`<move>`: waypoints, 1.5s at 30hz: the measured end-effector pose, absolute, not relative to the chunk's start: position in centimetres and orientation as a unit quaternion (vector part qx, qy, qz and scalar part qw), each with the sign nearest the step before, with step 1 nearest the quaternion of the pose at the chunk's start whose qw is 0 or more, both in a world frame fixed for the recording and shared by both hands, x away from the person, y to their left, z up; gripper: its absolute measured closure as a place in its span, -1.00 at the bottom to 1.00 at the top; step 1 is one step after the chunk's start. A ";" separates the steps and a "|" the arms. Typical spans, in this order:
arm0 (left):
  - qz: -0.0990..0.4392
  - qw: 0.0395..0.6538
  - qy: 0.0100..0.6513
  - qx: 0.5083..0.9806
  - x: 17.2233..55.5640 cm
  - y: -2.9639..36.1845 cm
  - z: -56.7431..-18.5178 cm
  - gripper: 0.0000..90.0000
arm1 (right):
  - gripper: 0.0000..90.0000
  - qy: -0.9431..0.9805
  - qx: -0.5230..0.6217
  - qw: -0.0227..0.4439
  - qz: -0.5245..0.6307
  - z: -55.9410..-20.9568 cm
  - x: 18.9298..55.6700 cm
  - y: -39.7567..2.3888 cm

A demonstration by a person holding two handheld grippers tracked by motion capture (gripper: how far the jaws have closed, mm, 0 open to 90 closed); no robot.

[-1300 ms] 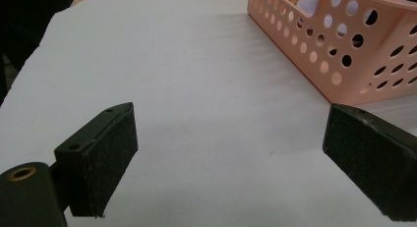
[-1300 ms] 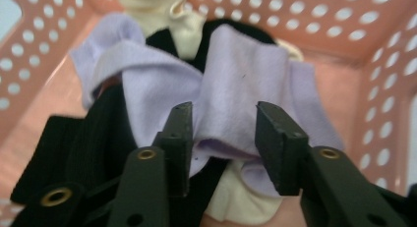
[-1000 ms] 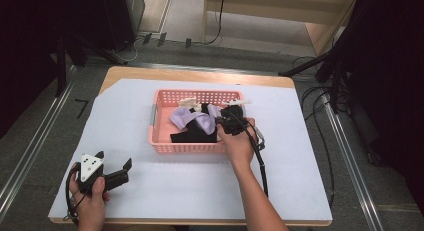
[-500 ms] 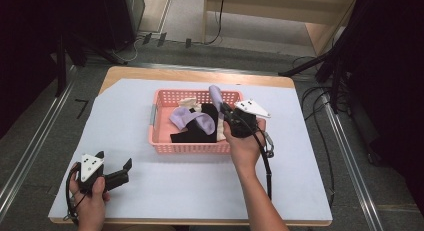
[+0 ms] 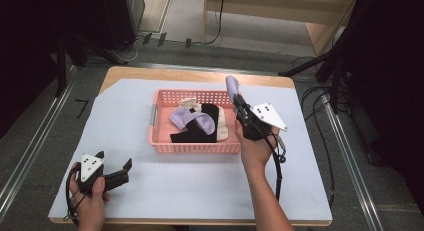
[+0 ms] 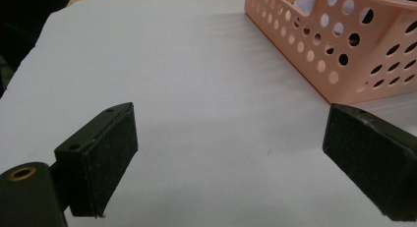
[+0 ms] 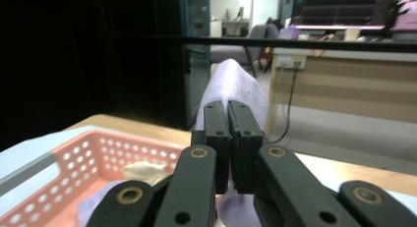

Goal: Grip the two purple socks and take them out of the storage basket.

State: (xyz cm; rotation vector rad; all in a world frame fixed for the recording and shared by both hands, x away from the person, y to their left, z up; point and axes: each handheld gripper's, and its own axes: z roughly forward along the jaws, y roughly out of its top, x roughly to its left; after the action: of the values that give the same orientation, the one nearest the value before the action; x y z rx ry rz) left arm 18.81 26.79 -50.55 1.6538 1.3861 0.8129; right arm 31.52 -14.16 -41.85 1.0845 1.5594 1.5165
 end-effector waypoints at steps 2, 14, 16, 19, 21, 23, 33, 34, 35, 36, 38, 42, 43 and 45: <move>0.323 0.406 0.549 0.655 18.8 26.8 -50.5 -0.84 | 0.97 0.593 0.424 0.354 0.586 -41.9 31.4 -14.8; 0.323 0.404 0.549 0.657 18.8 26.8 -50.5 -0.84 | 0.97 0.564 0.464 0.379 0.568 -43.1 30.8 -19.9; 0.324 0.404 0.549 0.657 18.8 26.8 -50.5 -0.84 | 0.96 0.565 0.471 0.381 0.561 -43.6 30.8 -20.6; 0.323 0.404 0.549 0.657 18.8 26.8 -50.5 -0.84 | 0.96 0.570 0.481 0.382 0.546 -44.6 30.8 -21.4; 0.323 0.404 0.549 0.656 18.8 26.8 -50.5 -0.84 | 0.96 0.575 0.491 0.382 0.531 -45.6 30.9 -22.0; 0.323 0.405 0.549 0.656 18.8 26.8 -50.5 -0.84 | 0.96 0.577 0.500 0.378 0.524 -46.3 30.9 -22.3; 0.324 0.405 0.549 0.656 18.8 26.8 -50.5 -0.84 | 0.93 0.596 0.557 0.350 0.461 -50.4 31.1 -23.3; 0.324 0.405 0.549 0.656 18.8 26.8 -50.5 -0.84 | 0.86 0.597 0.559 0.352 0.456 -50.6 31.1 -23.4; 0.324 0.405 0.548 0.656 18.8 26.8 -50.5 -0.84 | 0.72 0.594 0.565 0.351 0.453 -50.7 31.1 -23.4; 0.324 0.405 0.549 0.656 18.8 26.8 -50.5 -0.84 | 0.59 0.589 0.572 0.347 0.453 -50.6 31.1 -23.4; 0.323 0.404 0.548 0.657 18.8 26.8 -50.5 -0.84 | 0.43 0.576 0.567 0.334 0.485 -49.9 30.7 -23.1; 0.323 0.405 0.549 0.657 18.8 26.7 -50.5 -0.84 | 0.31 0.574 0.546 0.325 0.517 -48.8 30.5 -22.1; 0.323 0.404 0.549 0.657 18.8 26.7 -50.5 -0.84 | 0.30 0.571 0.543 0.324 0.524 -48.5 30.4 -21.8; 0.323 0.404 0.549 0.657 18.8 26.7 -50.5 -0.84 | 0.29 0.585 0.530 0.314 0.528 -47.7 30.5 -20.9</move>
State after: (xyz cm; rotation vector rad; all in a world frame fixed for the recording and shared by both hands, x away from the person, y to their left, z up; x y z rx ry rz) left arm 18.77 26.73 -50.53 1.6580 1.3859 0.8169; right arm 30.53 -20.88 -47.67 1.3967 1.5406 1.3915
